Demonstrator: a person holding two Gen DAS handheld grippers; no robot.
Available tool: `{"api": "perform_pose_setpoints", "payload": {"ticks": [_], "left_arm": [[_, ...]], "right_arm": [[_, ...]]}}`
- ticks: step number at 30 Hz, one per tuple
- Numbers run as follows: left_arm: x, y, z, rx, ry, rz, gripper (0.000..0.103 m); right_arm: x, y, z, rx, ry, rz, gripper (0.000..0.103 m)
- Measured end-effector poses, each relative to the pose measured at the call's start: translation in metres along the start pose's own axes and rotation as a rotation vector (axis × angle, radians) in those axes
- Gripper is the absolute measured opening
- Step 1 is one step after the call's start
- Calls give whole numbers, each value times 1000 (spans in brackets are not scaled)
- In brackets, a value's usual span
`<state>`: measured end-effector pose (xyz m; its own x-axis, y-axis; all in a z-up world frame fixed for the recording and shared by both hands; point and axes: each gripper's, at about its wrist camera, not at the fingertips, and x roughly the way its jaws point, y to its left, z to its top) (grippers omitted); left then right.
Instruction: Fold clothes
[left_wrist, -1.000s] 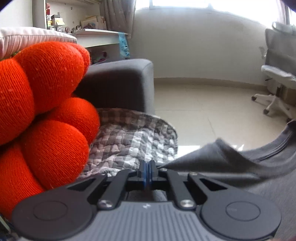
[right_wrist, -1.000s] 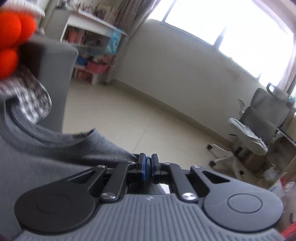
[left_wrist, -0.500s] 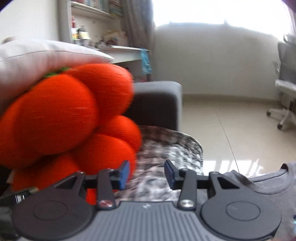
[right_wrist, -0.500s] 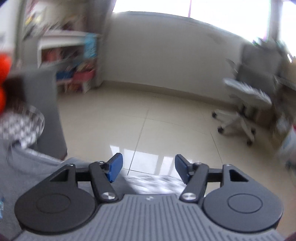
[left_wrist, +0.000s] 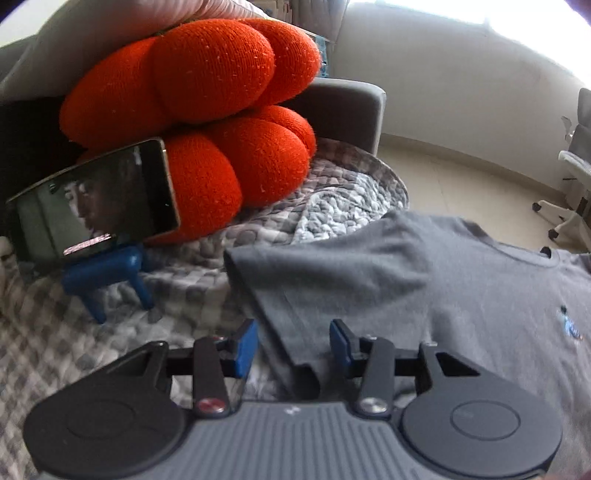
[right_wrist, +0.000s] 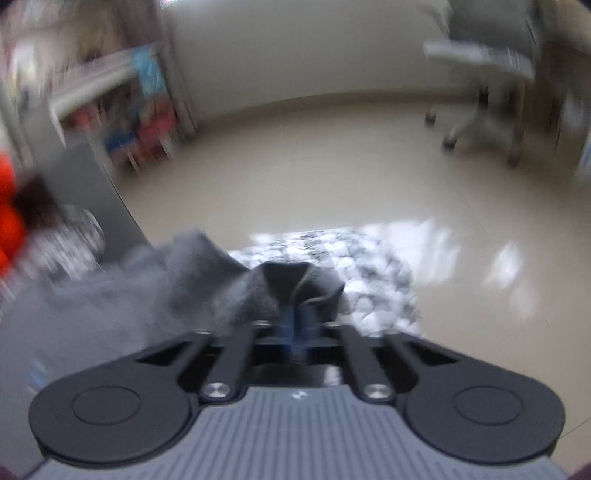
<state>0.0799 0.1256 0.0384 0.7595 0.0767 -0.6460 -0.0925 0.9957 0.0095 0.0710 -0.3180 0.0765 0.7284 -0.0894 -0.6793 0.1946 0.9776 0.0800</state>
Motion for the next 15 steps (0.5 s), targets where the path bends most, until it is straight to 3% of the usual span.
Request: {"api": "perform_pose_setpoints", "payload": {"ticks": [5,9,11,15], "left_arm": [[-18,23,-5,-43,-13,15,44],[-20,36,-8,-119,24,-20,44],[-22,35,-9,-138,34,-48,44],[-40,39,-16,-141,35,-88,45]], "right_arm": [[-29,6,16,-36,-116,-225,0],[8,7,5,-108,-14,-334,0],[18,9,-6,-138,22,-326,0],[-27,-14,-15,84,-73,-156,21]]}}
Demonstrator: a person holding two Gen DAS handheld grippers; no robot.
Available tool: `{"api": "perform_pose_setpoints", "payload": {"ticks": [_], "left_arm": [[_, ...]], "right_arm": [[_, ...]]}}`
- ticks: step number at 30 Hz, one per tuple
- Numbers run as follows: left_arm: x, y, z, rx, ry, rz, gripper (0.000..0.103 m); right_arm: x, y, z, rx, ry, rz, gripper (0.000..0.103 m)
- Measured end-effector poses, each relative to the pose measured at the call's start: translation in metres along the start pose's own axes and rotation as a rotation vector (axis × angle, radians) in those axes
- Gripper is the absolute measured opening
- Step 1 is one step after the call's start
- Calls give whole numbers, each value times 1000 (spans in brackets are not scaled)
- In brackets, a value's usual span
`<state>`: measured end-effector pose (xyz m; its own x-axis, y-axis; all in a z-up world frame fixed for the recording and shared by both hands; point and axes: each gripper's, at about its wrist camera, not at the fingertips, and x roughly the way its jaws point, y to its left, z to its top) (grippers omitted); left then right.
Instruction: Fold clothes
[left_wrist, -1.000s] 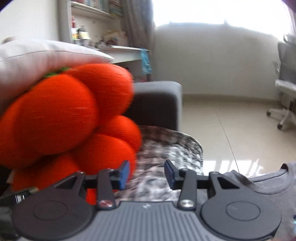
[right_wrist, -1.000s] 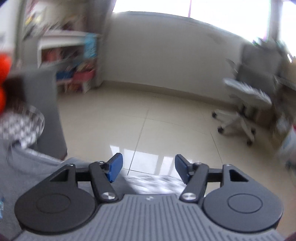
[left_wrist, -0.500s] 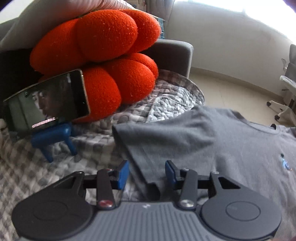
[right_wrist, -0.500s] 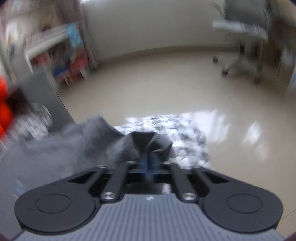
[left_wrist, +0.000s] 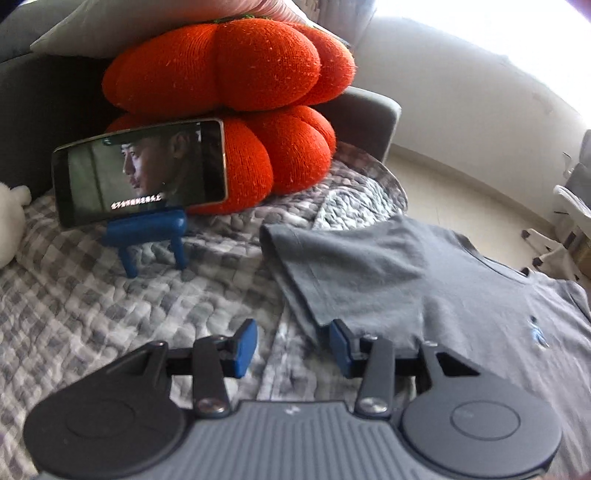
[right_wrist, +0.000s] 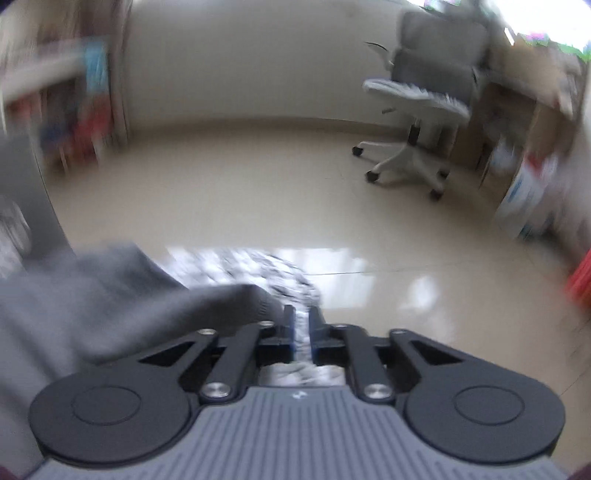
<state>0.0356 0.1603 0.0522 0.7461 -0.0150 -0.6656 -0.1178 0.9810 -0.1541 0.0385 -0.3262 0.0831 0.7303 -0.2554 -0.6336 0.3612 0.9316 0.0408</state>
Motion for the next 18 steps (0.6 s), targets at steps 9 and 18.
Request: {"api": "perform_pose_setpoints", "payload": {"ticks": [9,18], "left_arm": [[-26,-9,-33,9,34,-129,51],[-48,-4,-54,66,63,-112,49]], "right_arm": [[-34,1,-33,92,129,257,39],[-60,28,-5,-126,-6,75,4]]}}
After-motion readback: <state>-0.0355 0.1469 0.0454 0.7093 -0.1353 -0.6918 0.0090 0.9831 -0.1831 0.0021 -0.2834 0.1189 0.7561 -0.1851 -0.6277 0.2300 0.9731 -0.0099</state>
